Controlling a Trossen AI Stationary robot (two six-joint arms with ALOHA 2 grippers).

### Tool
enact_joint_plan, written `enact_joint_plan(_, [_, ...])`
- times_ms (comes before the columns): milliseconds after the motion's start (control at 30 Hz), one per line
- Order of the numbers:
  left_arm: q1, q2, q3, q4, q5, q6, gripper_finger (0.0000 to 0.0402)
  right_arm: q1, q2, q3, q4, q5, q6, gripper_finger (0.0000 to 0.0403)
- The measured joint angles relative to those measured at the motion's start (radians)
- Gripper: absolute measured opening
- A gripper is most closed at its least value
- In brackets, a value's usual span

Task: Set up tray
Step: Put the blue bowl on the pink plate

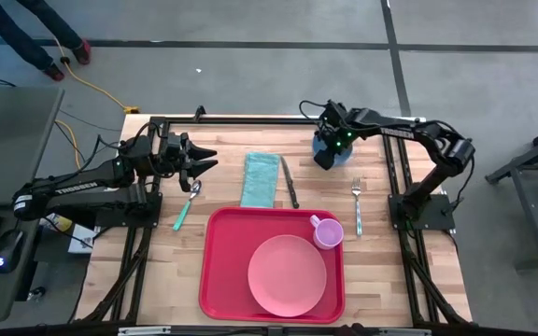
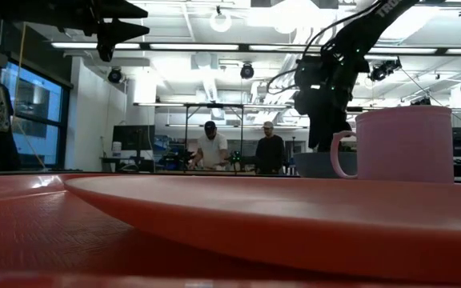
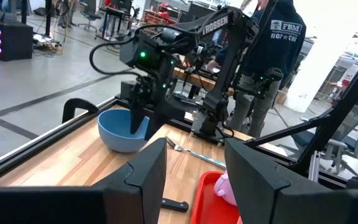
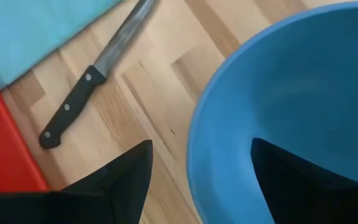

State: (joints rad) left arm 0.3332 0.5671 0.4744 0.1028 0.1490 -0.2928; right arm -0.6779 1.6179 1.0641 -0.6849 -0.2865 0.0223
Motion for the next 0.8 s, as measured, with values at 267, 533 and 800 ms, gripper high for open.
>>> enact_joint_plan(267, [0.0,0.0,0.0,0.0,0.0,0.0,0.0195,0.013,0.014,0.0,0.017,0.056,0.032,0.0233])
enact_joint_plan(533, [0.0,0.0,0.0,-0.001,0.0,0.0,0.0195,0.013,0.014,0.0,0.028,0.034,0.031,0.0147])
enact_joint_plan(800, [0.0,0.0,0.0,-0.001,0.0,0.0,0.0195,0.013,0.014,0.0,0.048,0.02,0.029,0.012])
